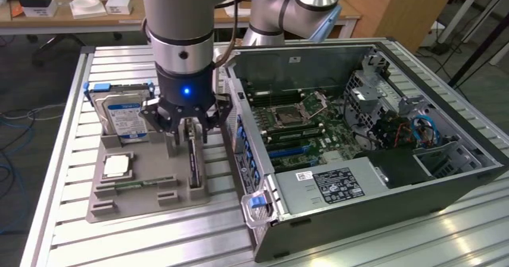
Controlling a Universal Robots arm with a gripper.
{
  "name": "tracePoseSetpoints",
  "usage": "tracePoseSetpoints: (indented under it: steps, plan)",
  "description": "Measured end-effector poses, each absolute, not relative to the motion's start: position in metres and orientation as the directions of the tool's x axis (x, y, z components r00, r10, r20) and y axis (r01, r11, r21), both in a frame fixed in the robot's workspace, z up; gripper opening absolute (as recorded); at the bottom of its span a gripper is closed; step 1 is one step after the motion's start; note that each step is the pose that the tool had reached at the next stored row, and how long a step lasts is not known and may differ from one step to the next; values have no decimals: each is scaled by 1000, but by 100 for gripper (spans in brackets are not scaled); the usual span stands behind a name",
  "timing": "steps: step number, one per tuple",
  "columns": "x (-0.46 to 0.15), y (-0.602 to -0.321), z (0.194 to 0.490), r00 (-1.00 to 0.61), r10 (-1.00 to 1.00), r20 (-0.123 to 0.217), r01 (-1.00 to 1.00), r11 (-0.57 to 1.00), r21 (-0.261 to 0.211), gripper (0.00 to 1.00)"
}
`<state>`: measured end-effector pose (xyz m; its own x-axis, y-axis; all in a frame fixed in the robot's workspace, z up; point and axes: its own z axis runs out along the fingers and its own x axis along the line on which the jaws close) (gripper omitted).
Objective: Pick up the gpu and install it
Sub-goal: 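Pick up the gpu and move the gpu toward the slot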
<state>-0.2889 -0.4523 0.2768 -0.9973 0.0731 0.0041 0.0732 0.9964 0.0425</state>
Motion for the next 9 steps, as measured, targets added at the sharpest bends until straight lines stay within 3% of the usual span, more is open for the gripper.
tracePoseSetpoints:
  steps: [9]
  plan:
    - [-289,-452,260,-997,73,4,73,996,41,53]
